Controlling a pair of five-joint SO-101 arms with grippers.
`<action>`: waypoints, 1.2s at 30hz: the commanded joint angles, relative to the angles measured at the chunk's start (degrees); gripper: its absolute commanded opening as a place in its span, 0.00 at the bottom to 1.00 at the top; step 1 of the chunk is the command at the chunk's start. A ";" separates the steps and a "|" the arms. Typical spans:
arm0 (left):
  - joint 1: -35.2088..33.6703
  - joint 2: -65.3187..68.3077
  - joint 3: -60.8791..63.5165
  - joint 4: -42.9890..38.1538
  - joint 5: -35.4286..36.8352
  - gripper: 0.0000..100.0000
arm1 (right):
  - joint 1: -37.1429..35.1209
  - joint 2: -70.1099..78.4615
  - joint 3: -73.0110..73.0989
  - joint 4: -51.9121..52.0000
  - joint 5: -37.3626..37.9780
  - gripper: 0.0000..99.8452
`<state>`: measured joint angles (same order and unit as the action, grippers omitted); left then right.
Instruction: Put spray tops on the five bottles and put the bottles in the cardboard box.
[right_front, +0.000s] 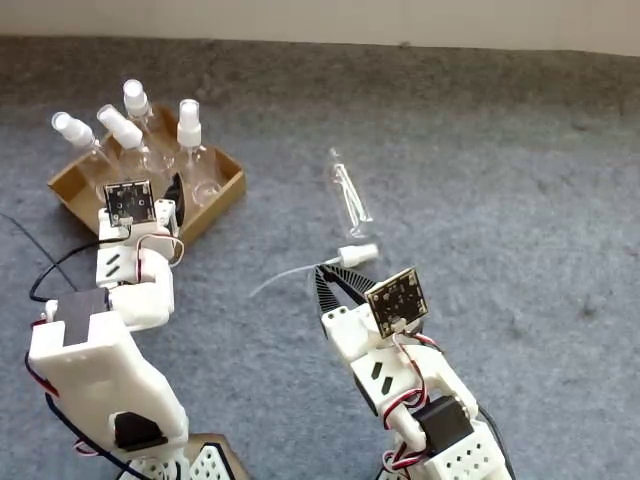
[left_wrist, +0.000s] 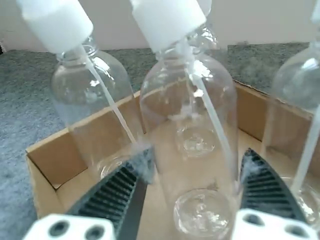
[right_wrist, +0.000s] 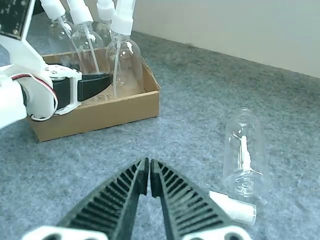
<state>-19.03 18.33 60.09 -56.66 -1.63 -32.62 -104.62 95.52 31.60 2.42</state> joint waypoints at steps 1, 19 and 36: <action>-0.66 -1.19 1.19 -0.79 -0.44 0.23 | 0.75 -0.31 6.29 0.13 0.09 0.01; -0.66 -15.16 11.03 -0.53 -0.70 0.23 | 0.75 -0.31 6.29 0.13 0.09 0.01; -0.75 -32.66 26.59 8.00 -7.56 0.23 | 0.92 -0.66 6.29 1.80 0.09 0.01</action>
<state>-19.12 -8.31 86.20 -54.99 -7.43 -32.62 -104.62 95.52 32.66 2.42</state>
